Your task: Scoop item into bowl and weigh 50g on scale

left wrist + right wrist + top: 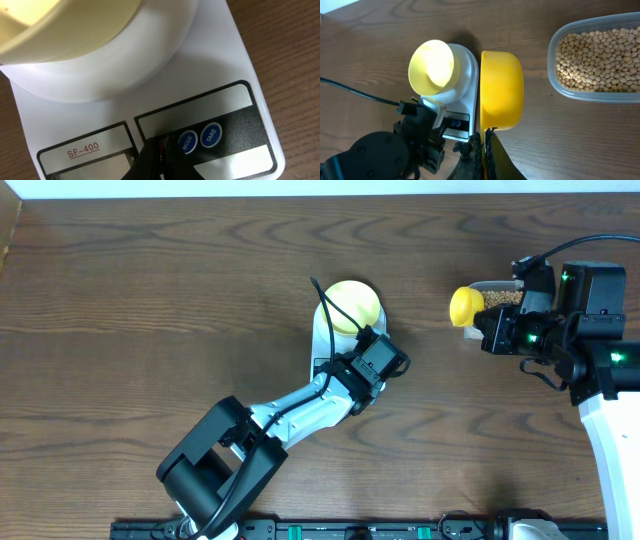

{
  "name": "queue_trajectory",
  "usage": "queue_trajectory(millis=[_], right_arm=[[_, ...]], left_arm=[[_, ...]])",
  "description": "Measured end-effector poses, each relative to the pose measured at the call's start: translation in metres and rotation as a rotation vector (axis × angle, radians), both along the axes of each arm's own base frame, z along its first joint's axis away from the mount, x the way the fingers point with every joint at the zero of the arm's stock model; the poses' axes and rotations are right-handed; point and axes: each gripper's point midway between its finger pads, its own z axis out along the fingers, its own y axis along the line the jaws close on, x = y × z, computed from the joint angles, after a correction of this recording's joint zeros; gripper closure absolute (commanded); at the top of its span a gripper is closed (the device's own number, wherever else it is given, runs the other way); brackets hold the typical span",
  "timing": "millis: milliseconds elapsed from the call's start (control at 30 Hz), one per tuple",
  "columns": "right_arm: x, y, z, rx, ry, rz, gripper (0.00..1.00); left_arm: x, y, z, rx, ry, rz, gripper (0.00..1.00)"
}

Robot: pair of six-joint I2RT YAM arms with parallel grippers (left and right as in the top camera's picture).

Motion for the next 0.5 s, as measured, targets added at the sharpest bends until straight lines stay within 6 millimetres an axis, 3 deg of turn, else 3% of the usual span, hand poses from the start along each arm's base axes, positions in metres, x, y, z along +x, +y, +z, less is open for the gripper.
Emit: queue_trajectory(millis=[500], right_arm=[[0.0000, 0.0000, 0.0000, 0.000, 0.000, 0.001, 0.99]], left_arm=[[-0.0014, 0.0002, -0.0038, 0.016, 0.013, -0.002, 0.93]])
